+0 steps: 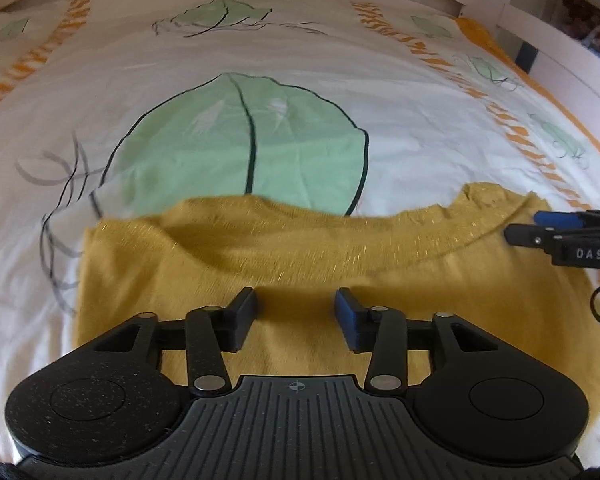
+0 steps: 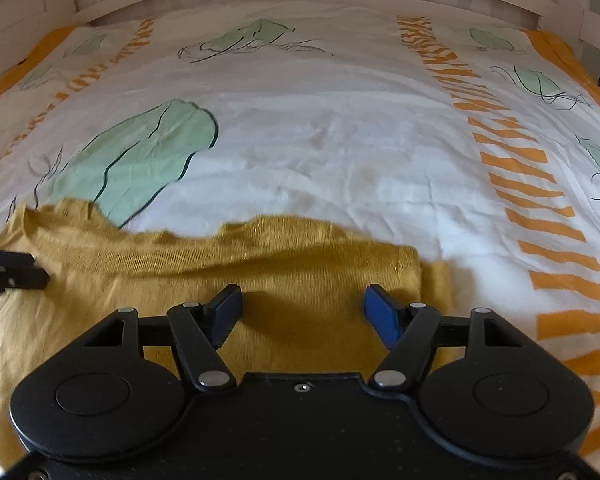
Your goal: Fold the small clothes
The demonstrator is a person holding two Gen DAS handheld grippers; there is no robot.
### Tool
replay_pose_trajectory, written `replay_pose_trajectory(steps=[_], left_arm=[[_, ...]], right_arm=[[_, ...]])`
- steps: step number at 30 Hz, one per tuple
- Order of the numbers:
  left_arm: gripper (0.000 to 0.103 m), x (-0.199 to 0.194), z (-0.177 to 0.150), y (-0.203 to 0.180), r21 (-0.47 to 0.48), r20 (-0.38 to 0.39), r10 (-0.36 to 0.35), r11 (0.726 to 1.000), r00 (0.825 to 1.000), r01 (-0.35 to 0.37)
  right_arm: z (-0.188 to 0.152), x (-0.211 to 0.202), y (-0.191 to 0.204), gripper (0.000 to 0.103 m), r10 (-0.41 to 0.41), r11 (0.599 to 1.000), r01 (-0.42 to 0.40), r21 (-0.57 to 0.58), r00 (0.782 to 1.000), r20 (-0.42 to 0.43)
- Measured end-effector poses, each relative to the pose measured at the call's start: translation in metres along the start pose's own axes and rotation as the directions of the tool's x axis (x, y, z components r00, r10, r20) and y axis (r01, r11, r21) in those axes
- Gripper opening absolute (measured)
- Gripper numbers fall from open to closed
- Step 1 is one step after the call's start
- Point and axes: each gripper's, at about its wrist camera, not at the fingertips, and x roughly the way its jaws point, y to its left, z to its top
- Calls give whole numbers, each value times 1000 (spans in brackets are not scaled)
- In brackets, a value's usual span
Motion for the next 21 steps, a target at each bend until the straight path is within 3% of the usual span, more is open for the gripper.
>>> replay_pose_trajectory(steps=[2, 9, 16, 19, 21], left_arm=[[46, 8, 9, -3, -8, 16, 17, 1000, 1000, -16], [47, 31, 31, 9, -182, 1, 37, 983, 999, -36], [49, 30, 34, 4, -176, -10, 60, 983, 998, -61], [52, 27, 34, 1, -171, -19, 79, 982, 997, -81], [61, 23, 33, 0, -172, -22, 97, 980, 995, -99]], right_arm=[[6, 7, -1, 72, 1, 1000, -1, 23, 1000, -1], [19, 23, -13, 72, -5, 993, 4, 122, 1000, 4], [17, 20, -15, 72, 0, 992, -2, 129, 1000, 14], [17, 14, -16, 73, 2, 990, -5, 138, 1000, 20], [18, 7, -17, 77, -1, 990, -3, 141, 1000, 30]])
